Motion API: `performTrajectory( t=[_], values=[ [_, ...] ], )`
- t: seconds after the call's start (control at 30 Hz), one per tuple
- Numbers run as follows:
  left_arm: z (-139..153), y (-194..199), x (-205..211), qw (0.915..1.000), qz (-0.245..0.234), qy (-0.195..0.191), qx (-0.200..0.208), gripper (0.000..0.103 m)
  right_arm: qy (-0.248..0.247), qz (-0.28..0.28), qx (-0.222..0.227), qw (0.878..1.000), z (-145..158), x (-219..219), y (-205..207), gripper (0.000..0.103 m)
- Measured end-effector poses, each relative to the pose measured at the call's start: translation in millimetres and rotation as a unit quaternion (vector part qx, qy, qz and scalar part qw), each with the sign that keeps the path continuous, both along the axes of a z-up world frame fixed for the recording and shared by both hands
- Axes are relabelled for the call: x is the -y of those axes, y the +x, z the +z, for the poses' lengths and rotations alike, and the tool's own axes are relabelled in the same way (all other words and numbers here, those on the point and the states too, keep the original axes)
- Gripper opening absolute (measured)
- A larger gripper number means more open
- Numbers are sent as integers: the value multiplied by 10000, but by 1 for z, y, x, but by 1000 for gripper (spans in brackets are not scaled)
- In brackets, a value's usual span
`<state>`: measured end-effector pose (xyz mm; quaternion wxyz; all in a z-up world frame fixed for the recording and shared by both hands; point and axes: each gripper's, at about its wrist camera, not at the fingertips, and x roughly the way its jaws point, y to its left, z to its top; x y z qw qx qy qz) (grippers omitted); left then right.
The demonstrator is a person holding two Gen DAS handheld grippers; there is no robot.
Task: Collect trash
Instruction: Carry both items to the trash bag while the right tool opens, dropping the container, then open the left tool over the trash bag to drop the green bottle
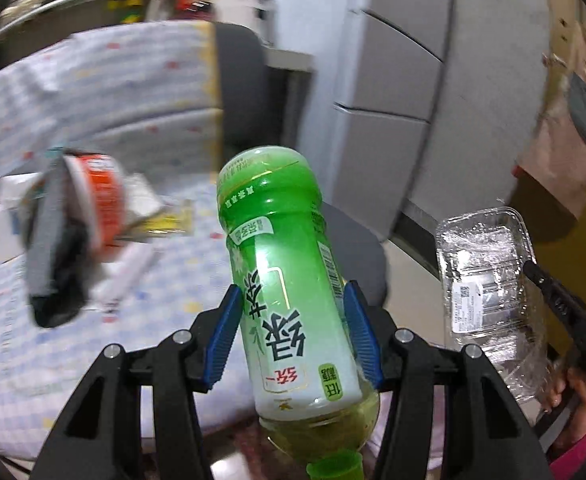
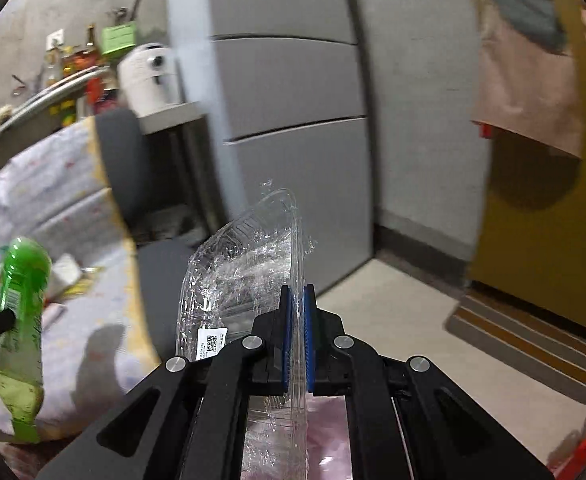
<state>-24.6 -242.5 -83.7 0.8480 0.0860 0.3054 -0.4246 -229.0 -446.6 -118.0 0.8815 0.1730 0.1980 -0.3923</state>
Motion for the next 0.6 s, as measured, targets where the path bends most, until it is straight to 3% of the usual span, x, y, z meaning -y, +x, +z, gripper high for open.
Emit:
performTrajectory(
  t=[0.17, 0.27, 0.6],
  values=[
    [-11, -14, 35, 9995, -269, 172, -59, 51, 26, -352, 160, 9992, -34, 20, -26, 12],
    [-16, -18, 49, 9987, -428, 278, -30, 51, -5, -483, 79, 9988, -42, 28, -30, 37],
    [-36, -62, 74, 9887, -1475, 255, 26, 49, 74, -487, 525, 9974, -4, 29, -57, 38]
  ],
)
